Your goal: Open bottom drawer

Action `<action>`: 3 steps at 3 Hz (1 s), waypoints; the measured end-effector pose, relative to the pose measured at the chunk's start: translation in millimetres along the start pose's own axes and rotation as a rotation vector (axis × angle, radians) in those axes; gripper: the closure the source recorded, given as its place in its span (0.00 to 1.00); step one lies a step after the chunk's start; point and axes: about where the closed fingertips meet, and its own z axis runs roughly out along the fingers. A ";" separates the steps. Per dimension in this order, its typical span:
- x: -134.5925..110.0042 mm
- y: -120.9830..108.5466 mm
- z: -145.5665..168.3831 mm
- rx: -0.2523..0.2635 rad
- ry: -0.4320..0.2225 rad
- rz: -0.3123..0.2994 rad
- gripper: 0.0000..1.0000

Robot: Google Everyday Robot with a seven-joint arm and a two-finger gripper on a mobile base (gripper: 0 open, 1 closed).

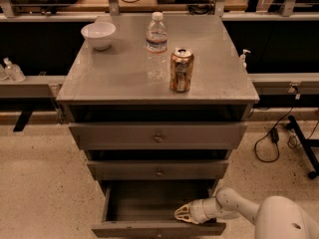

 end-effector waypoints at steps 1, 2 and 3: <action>0.0 0.0 0.0 0.000 0.000 0.000 1.00; 0.0 0.0 0.0 0.000 0.000 0.000 1.00; 0.0 0.0 0.0 0.000 0.000 0.000 1.00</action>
Offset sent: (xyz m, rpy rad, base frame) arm 0.0138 0.0162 0.0480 0.0082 -0.0417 0.0249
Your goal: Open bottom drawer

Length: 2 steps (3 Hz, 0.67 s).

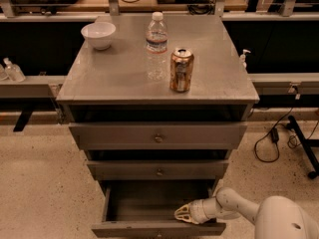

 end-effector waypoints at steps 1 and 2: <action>0.0 0.0 0.0 0.000 0.000 0.000 1.00; 0.0 0.0 0.0 0.000 0.000 0.000 1.00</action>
Offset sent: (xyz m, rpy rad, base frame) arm 0.0502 0.0290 0.0949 -0.0396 -0.0601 -0.0376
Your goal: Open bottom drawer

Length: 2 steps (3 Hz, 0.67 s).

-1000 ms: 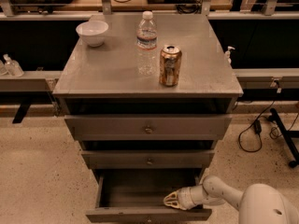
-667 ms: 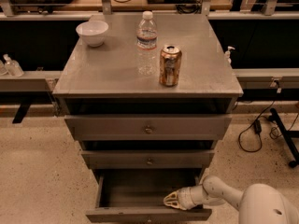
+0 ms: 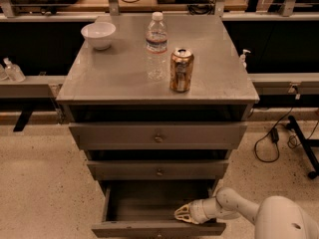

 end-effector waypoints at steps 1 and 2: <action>0.0 0.0 0.0 0.000 0.000 0.000 1.00; 0.0 0.0 0.0 0.000 0.000 0.000 1.00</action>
Offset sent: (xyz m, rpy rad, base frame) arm 0.0526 0.0296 0.0940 -0.0087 0.0382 -0.1893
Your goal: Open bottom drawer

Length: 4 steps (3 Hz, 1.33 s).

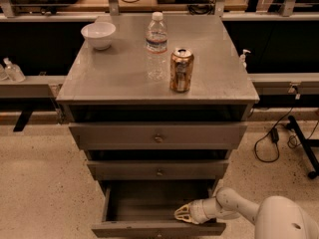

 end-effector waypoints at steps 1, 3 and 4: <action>0.0 0.0 0.0 0.000 0.000 0.000 1.00; 0.0 0.0 0.0 0.000 0.000 0.000 1.00; 0.0 0.0 0.0 0.000 0.000 0.000 1.00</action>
Offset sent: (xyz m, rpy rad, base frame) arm 0.0286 -0.0042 -0.0079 0.0958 0.0722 -0.2869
